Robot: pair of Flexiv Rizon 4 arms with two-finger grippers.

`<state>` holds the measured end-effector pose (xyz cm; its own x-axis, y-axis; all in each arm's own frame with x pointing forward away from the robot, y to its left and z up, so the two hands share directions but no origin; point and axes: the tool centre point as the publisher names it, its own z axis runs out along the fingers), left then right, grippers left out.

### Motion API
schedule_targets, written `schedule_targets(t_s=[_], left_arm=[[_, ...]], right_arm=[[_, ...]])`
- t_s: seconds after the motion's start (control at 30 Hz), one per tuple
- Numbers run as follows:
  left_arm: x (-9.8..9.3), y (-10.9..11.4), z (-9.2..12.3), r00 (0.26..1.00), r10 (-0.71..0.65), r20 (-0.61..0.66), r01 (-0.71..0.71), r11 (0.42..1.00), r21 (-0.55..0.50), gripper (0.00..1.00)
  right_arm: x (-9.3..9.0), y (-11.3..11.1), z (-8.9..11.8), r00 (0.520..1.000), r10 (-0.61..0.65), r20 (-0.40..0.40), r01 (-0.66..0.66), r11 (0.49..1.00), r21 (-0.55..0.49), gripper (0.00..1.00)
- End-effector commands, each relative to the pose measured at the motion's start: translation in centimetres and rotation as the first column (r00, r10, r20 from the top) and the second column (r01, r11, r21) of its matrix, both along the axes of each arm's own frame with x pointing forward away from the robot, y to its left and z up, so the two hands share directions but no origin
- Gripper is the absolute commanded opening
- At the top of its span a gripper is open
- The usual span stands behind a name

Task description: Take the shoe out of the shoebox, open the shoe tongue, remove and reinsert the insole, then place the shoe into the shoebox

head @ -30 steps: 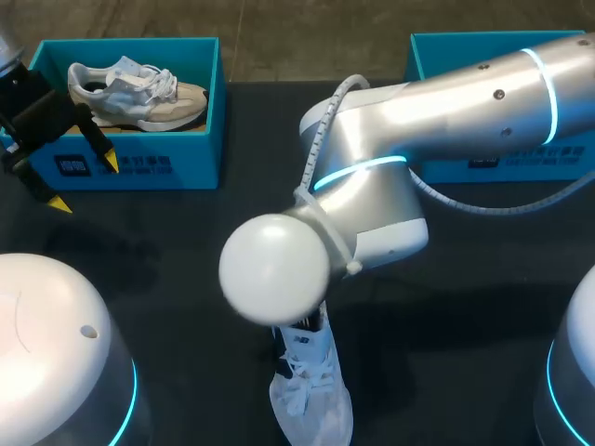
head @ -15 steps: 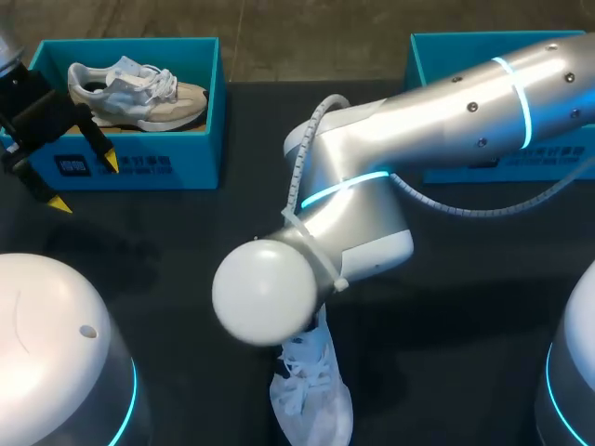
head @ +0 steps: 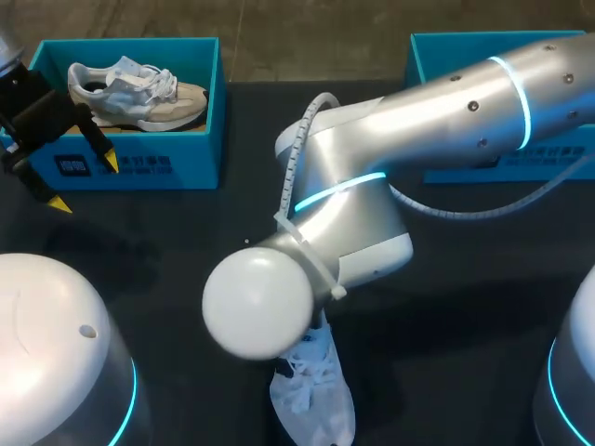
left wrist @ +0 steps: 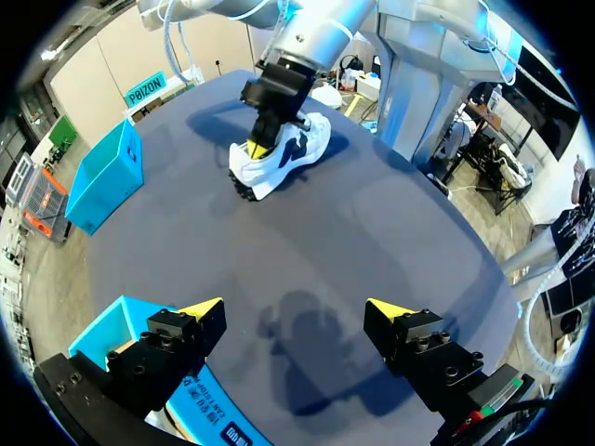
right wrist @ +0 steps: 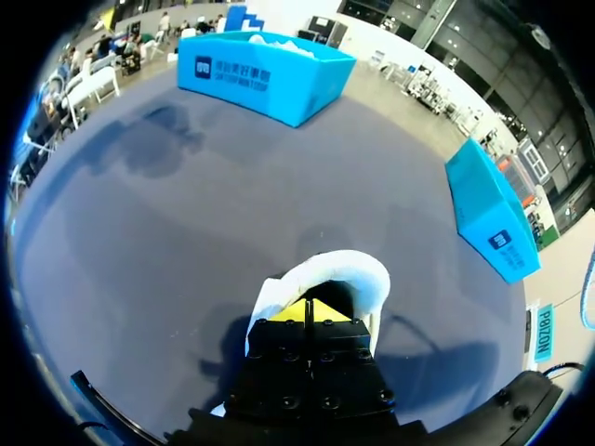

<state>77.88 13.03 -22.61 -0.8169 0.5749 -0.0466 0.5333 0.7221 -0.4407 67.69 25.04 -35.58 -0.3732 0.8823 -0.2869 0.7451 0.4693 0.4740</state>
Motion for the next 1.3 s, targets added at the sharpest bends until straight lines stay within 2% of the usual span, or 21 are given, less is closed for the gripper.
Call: schedule_targets(t_s=[0.03,0.23,0.57,0.63,0.8,0.93,1.3], left_arm=[[-0.1,0.1,0.0,1.000,0.000,0.001,0.000,1.000,0.002,1.00],[-0.1,0.1,0.0,1.000,0.000,0.001,0.000,1.000,0.002,1.00],[-0.1,0.1,0.0,1.000,0.000,0.001,0.000,1.000,0.002,1.00],[-0.1,0.1,0.0,1.000,0.000,0.001,0.000,1.000,0.002,1.00],[-0.1,0.1,0.0,1.000,0.000,0.001,0.000,1.000,0.002,1.00],[-0.1,0.1,0.0,1.000,0.000,0.001,0.000,1.000,0.002,1.00],[-0.1,0.1,0.0,1.000,0.000,0.001,0.000,1.000,0.002,1.00]], right_arm=[[-0.1,-0.5,-0.2,0.892,-0.438,-0.111,0.451,0.842,0.296,0.00],[0.6,-1.0,-2.8,0.875,-0.425,-0.230,0.478,0.834,0.276,0.00],[0.0,-0.6,-5.9,0.853,-0.425,-0.302,0.505,0.818,0.276,0.00],[-0.1,-0.6,-5.7,0.855,-0.423,-0.300,0.502,0.821,0.273,0.00],[-0.4,-1.1,-2.7,0.869,-0.444,-0.221,0.491,0.833,0.257,0.00],[-0.3,-1.0,-1.5,0.880,-0.442,-0.171,0.473,0.844,0.254,0.00],[1.5,-1.0,-3.1,0.890,-0.428,-0.158,0.454,0.861,0.227,0.00]])
